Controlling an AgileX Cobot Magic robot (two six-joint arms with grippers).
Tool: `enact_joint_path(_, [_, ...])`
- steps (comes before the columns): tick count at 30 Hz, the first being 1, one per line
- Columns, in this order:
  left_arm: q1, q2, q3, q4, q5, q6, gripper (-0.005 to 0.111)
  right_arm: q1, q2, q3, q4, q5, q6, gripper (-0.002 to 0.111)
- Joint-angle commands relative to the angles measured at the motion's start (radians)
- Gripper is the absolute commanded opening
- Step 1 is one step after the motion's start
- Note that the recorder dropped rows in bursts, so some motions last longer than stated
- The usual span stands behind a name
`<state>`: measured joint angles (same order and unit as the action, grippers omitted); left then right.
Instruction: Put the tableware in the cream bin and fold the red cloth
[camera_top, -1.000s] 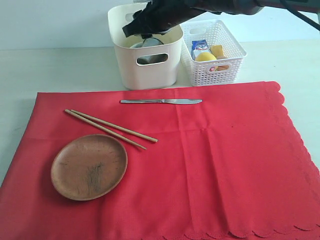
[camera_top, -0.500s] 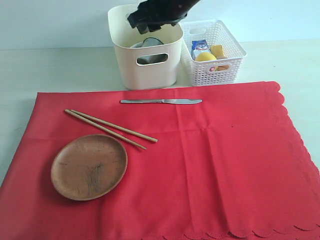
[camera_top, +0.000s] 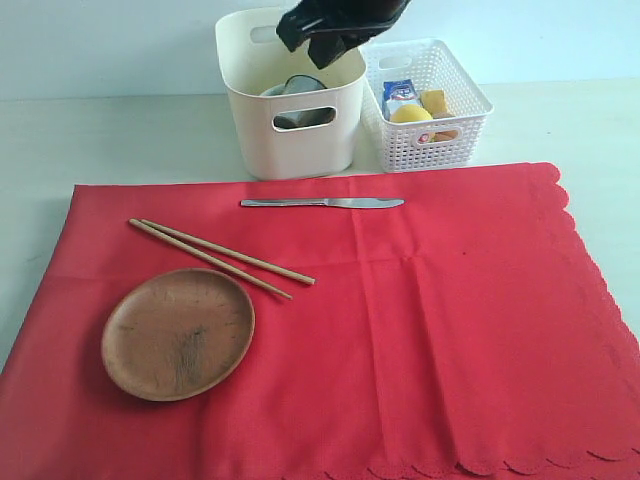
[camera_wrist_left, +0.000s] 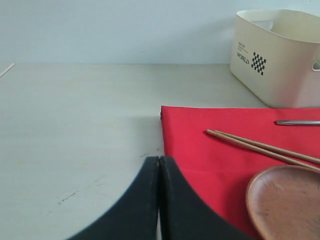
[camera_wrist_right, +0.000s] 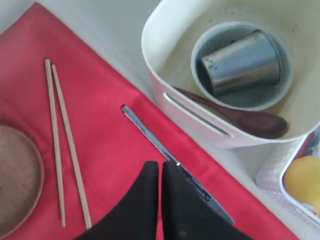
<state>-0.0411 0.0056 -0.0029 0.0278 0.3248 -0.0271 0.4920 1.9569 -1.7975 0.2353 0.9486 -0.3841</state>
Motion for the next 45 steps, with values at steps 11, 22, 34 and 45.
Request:
enact_joint_path(11, [0.002, -0.006, 0.003, 0.007, -0.005, -0.002, 0.0, 0.02, 0.055, 0.237, 0.008, -0.092, -0.218, 0.0])
enact_joint_path(22, [0.002, -0.006, 0.003, 0.007, -0.005, -0.002, 0.0, 0.02, 0.198, 0.234, -0.011, -0.201, -0.211, 0.026])
enact_joint_path(34, [0.002, -0.006, 0.003, 0.007, -0.005, -0.002, 0.0, 0.02, 0.262, 0.158, -0.011, -0.226, -0.269, 0.049])
enact_joint_path(45, [0.002, -0.006, 0.003, 0.007, -0.005, -0.002, 0.0, 0.02, 0.375, 0.035, -0.011, -0.191, -0.302, 0.049])
